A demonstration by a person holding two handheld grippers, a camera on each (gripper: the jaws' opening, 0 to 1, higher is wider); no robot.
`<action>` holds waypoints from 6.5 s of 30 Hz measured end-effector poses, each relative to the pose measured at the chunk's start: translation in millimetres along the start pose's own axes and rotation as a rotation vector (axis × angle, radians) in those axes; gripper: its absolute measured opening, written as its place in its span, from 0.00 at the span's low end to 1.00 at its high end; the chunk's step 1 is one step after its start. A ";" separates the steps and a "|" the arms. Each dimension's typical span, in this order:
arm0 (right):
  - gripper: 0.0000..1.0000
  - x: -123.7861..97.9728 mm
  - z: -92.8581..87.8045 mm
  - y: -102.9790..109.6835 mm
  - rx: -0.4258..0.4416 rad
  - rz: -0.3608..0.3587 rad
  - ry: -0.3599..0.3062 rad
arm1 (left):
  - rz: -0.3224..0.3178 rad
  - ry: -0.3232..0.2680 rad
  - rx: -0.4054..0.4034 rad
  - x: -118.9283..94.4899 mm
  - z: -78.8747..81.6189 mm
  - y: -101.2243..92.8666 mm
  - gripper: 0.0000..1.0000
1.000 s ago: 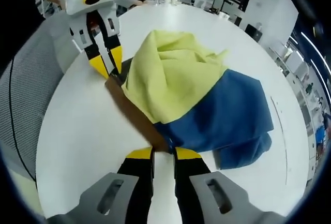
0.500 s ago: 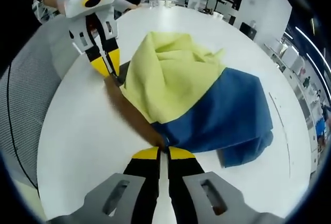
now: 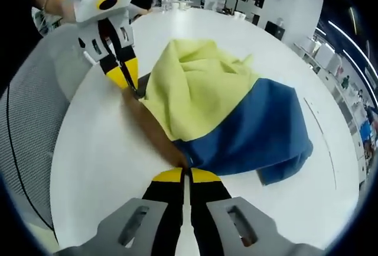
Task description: Fold the garment on the visible template until the final outline fits inside the template.
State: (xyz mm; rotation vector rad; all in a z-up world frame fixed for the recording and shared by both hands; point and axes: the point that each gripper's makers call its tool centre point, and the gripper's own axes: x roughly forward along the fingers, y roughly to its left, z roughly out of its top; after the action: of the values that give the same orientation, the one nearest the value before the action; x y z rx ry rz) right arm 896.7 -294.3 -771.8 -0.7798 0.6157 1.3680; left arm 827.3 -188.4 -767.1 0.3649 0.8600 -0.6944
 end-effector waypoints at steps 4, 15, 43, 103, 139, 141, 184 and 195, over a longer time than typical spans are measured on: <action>0.02 -10.6 8.2 2.0 0.045 -0.032 -0.043 | 0.005 -0.032 -0.030 -7.3 3.7 1.4 0.00; 0.02 -40.7 33.1 6.5 0.181 -0.078 -0.175 | 0.026 -0.115 -0.075 -32.8 21.1 10.0 0.00; 0.01 -167.6 142.2 -34.8 0.299 -0.383 -0.588 | 0.110 -0.470 -0.181 -145.0 125.7 61.1 0.00; 0.01 -402.5 252.6 -49.8 0.080 -0.821 -0.939 | 0.122 -0.917 0.027 -323.3 293.7 48.0 0.00; 0.28 -255.7 280.4 44.6 0.217 -0.820 -0.685 | 0.232 -0.887 0.009 -334.2 325.8 46.2 0.00; 0.25 -251.8 288.4 46.3 0.140 -0.855 -0.661 | 0.228 -0.889 0.002 -334.3 327.1 45.0 0.00; 0.06 -241.8 272.7 -9.8 -0.003 -1.071 -0.404 | 0.137 -0.946 -0.029 -341.7 351.6 14.7 0.00; 0.01 -258.8 263.1 -8.3 -0.034 -1.077 -0.431 | 0.161 -0.941 -0.029 -341.7 346.4 22.3 0.00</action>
State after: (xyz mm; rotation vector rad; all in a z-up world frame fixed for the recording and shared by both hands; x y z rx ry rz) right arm 859.5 -246.5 -407.6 -0.6478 -0.1907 0.5011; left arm 883.0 -224.8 -284.5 0.0491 -0.0533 -0.6072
